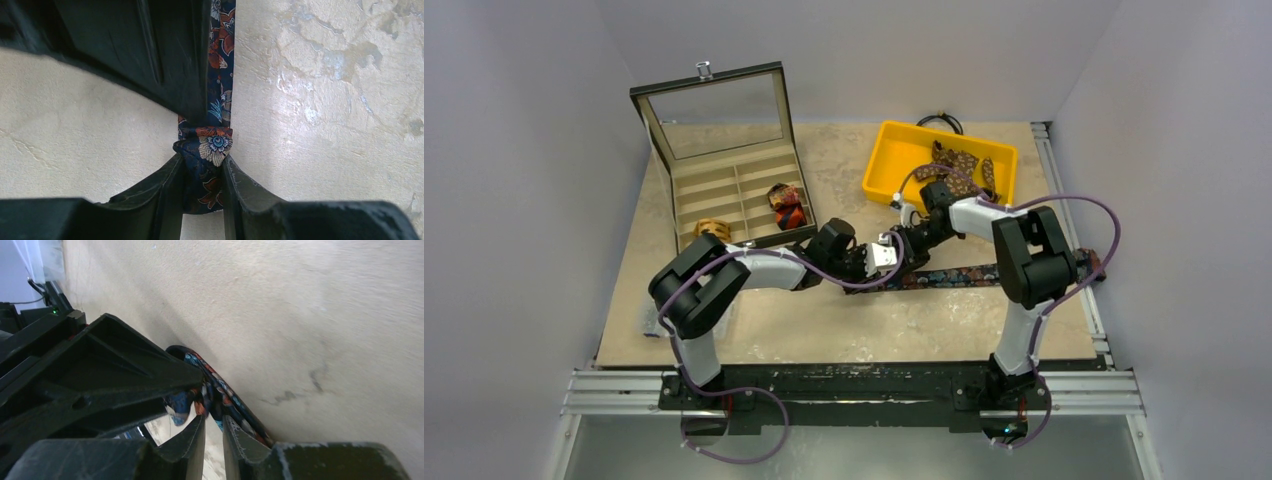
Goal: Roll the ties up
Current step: Roll the tie at the center of the board.
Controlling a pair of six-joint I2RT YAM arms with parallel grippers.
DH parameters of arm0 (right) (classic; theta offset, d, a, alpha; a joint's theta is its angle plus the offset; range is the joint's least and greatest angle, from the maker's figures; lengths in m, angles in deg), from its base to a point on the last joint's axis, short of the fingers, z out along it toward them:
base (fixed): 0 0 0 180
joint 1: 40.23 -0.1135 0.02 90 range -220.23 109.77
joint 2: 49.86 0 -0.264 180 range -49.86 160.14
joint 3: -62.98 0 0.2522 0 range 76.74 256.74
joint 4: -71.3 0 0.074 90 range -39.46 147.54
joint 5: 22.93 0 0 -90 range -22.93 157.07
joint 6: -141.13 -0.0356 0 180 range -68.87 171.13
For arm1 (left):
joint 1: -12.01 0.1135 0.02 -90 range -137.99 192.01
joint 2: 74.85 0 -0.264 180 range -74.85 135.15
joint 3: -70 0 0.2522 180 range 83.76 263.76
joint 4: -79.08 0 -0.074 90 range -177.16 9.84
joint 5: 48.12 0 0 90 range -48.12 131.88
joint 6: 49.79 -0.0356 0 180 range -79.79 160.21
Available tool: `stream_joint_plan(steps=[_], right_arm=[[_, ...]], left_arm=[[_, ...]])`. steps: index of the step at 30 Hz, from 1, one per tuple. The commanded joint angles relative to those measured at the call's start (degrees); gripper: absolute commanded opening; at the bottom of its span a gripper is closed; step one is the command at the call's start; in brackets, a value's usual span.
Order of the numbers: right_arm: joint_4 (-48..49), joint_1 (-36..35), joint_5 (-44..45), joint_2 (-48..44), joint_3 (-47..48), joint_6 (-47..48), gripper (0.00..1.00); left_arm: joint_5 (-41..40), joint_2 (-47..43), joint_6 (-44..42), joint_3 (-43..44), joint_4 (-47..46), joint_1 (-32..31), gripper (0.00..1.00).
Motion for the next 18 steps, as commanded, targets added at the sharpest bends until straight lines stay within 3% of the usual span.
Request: stream_joint_plan(steps=[1, 7, 18], right_arm=[[-5.5, 3.0, -1.2, -4.0, 2.1, 3.9, 0.21], [-1.6, 1.7, -6.5, -4.2, 1.0, -2.5, 0.36], [-0.4, 0.5, -6.5, 1.0, 2.5, -3.5, 0.37]], left_arm=[[-2.5, 1.7, -1.3, -0.3, 3.9, 0.1, 0.28], [-3.1, 1.9, -1.0, 0.9, 5.0, 0.0, 0.29], [-4.0, 2.5, -0.8, 2.0, 6.0, -0.5, 0.29]])
